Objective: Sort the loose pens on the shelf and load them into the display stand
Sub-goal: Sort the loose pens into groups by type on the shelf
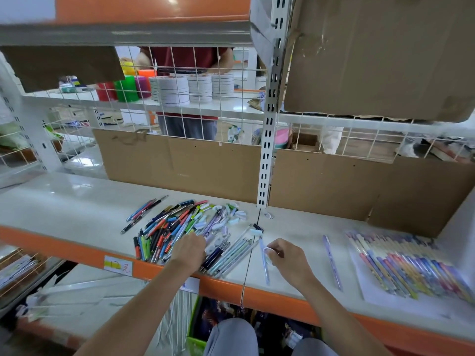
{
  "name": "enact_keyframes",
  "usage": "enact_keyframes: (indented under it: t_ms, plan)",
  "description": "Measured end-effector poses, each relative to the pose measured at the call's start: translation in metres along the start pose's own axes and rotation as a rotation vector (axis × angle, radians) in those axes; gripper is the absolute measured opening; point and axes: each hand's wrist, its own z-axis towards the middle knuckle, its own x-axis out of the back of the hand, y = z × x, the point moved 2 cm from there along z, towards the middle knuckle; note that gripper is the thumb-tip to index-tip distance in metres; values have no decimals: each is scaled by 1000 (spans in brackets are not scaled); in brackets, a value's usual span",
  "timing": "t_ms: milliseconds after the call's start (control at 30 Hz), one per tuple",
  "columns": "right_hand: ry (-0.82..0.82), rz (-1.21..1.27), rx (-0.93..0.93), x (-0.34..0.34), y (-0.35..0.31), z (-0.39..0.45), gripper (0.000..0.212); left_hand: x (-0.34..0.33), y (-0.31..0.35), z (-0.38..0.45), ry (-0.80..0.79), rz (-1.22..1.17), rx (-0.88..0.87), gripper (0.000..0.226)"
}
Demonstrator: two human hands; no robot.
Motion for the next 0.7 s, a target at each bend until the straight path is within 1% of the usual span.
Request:
enact_keyframes:
  t_ms: [67, 167, 200, 267, 367, 433, 533, 700]
  plan:
    - [-1, 2, -2, 2, -1, -1, 15, 0, -2, 0, 24, -41, 12, 16]
    - [-13, 49, -23, 4, -1, -2, 14, 2, -5, -1, 130, -162, 8, 18]
    - [-13, 91, -41, 5, -2, -2, 13, 4, -4, -1, 164, -215, -16, 19]
    - [-6, 222, -93, 8, -3, -2, 12, 8, 1, -4, 191, -400, -101, 18]
    - [-10, 455, -153, 12, -7, -1, 10, 11, 17, -13, 136, -722, -230, 15]
    - [-17, 567, -164, 15, -9, -1, 11, 11, 25, -20, 60, -874, -250, 13]
    - [-21, 657, -159, 20, -10, -1, 12, 11, 34, -24, 8, -997, -261, 9]
    - [-35, 594, -120, 23, -13, 0, 13, 14, 42, -26, -15, -1071, -272, 10]
